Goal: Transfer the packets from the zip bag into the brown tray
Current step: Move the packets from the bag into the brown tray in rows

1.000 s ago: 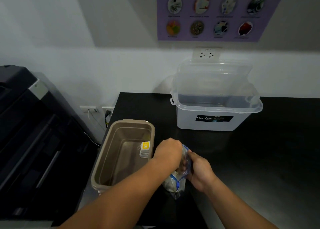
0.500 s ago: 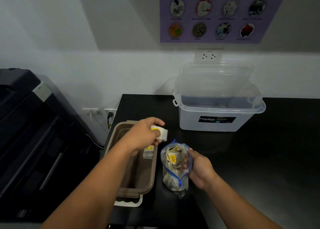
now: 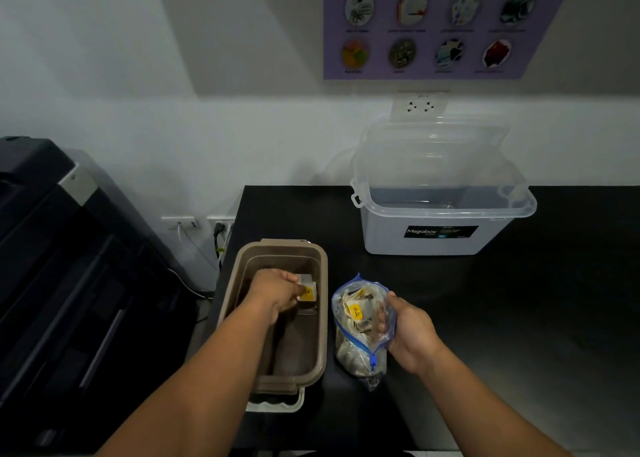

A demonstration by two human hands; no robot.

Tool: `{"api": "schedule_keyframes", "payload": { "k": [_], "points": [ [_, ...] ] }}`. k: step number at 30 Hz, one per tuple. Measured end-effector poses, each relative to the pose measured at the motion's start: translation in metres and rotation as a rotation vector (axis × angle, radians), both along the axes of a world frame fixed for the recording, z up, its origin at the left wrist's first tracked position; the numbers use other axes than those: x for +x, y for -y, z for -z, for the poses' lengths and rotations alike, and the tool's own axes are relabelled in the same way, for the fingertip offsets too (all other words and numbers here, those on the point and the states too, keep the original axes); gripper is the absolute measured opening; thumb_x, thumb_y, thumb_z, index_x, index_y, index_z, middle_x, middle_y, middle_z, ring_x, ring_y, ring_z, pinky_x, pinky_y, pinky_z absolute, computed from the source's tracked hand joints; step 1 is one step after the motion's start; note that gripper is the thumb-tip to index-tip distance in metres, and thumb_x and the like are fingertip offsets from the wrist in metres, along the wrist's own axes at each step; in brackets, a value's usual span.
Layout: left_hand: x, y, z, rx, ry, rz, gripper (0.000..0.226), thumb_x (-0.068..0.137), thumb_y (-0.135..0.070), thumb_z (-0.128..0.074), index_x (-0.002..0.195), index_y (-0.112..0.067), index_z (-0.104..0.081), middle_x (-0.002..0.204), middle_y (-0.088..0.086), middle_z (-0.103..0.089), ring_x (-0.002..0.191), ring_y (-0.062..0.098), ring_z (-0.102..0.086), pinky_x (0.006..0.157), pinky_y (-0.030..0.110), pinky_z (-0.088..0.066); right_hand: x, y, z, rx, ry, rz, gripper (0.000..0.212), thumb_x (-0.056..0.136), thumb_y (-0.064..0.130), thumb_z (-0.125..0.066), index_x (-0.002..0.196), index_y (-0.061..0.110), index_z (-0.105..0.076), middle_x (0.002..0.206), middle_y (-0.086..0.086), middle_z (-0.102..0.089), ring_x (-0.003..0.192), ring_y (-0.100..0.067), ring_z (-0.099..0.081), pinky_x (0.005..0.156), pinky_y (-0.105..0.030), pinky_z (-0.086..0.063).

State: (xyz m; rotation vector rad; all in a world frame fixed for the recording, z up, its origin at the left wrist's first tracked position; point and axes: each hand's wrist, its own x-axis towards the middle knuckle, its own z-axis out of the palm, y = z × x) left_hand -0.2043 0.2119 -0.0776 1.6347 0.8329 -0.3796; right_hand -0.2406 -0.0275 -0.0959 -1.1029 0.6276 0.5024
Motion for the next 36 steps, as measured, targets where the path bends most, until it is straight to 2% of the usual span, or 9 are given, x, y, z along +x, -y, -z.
{"api": "schedule_keyframes", "payload": {
  "k": [6, 13, 19, 21, 23, 28, 31, 33, 36],
  "points": [
    [0.008, 0.002, 0.014, 0.085, -0.077, 0.064, 0.016, 0.088, 0.0, -0.07, 0.095, -0.015, -0.067, 0.098, 0.013, -0.069, 0.088, 0.029, -0.07, 0.084, 0.047, -0.061, -0.006, -0.004, 0.001, 0.007, 0.009, 0.037, 0.039, 0.11, 0.027, -0.044, 0.129, 0.0, -0.065, 0.117, -0.023, -0.074, 0.112, -0.04, -0.072, 0.104, -0.06, -0.051],
    [0.016, 0.003, 0.013, 0.313, -0.084, 0.297, 0.019, 0.089, -0.012, -0.071, 0.107, -0.019, -0.071, 0.103, 0.006, -0.066, 0.1, 0.025, -0.065, 0.092, 0.041, -0.054, -0.013, -0.012, 0.003, -0.003, 0.029, 0.116, 0.039, 0.11, 0.027, -0.045, 0.129, -0.001, -0.065, 0.117, -0.024, -0.074, 0.111, -0.039, -0.072, 0.102, -0.058, -0.053],
    [0.02, 0.002, 0.008, 0.478, -0.128, 0.46, 0.016, 0.089, -0.018, -0.072, 0.105, -0.018, -0.069, 0.093, 0.003, -0.064, 0.077, 0.016, -0.057, 0.072, 0.035, -0.043, -0.017, -0.018, 0.005, -0.023, 0.032, 0.163, 0.039, 0.109, 0.025, -0.048, 0.131, -0.003, -0.061, 0.12, -0.026, -0.072, 0.114, -0.042, -0.069, 0.106, -0.062, -0.05],
    [0.021, -0.001, 0.001, 0.585, -0.125, 0.583, 0.013, 0.089, -0.022, -0.071, 0.101, -0.018, -0.069, 0.093, 0.003, -0.066, 0.081, 0.017, -0.061, 0.072, 0.034, -0.043, -0.018, -0.019, 0.006, -0.024, 0.04, 0.166, 0.041, 0.108, 0.024, -0.05, 0.134, -0.007, -0.057, 0.118, -0.026, -0.07, 0.112, -0.043, -0.067, 0.11, -0.065, -0.044],
    [0.02, -0.003, -0.013, 0.698, -0.109, 0.71, 0.012, 0.089, -0.024, -0.069, 0.1, -0.019, -0.071, 0.094, 0.002, -0.068, 0.086, 0.017, -0.063, 0.074, 0.032, -0.045, -0.019, -0.017, 0.005, -0.029, 0.043, 0.143, 0.036, 0.109, 0.024, -0.048, 0.128, -0.003, -0.062, 0.117, -0.024, -0.074, 0.11, -0.041, -0.071, 0.106, -0.061, -0.05],
    [0.0, 0.01, -0.075, 0.77, 0.121, 0.722, 0.01, 0.096, -0.027, -0.063, 0.106, -0.026, -0.064, 0.1, -0.003, -0.067, 0.093, 0.012, -0.065, 0.092, 0.037, -0.054, -0.021, -0.009, 0.0, -0.047, 0.07, 0.111, 0.034, 0.11, 0.023, -0.045, 0.125, -0.003, -0.063, 0.111, -0.023, -0.076, 0.102, -0.037, -0.075, 0.088, -0.05, -0.06],
    [-0.015, 0.035, -0.107, 0.631, 0.383, 0.693, 0.013, 0.095, -0.025, -0.066, 0.107, -0.028, -0.067, 0.095, -0.01, -0.067, 0.087, 0.003, -0.063, 0.083, 0.023, -0.052, -0.021, -0.004, -0.001, -0.049, 0.072, 0.096, 0.034, 0.109, 0.022, -0.047, 0.124, -0.005, -0.062, 0.102, -0.021, -0.077, 0.091, -0.033, -0.076, 0.076, -0.044, -0.061],
    [-0.02, 0.059, -0.115, 0.595, 0.476, 0.787, 0.012, 0.094, -0.023, -0.068, 0.104, -0.03, -0.071, 0.092, -0.014, -0.065, 0.084, -0.001, -0.062, 0.076, 0.015, -0.049, -0.021, -0.001, -0.002, -0.047, 0.07, 0.087, 0.034, 0.109, 0.022, -0.047, 0.122, -0.005, -0.061, 0.1, -0.022, -0.076, 0.088, -0.033, -0.075, 0.075, -0.044, -0.06],
    [-0.023, 0.093, -0.104, 0.639, 0.494, 0.989, 0.013, 0.092, -0.02, -0.068, 0.101, -0.027, -0.076, 0.096, -0.009, -0.071, 0.089, 0.006, -0.066, 0.085, 0.026, -0.055, -0.02, 0.005, -0.004, -0.06, 0.072, 0.063, 0.035, 0.109, 0.022, -0.046, 0.125, -0.007, -0.059, 0.111, -0.029, -0.073, 0.095, -0.037, -0.073, 0.085, -0.05, -0.06]
  ]
}}
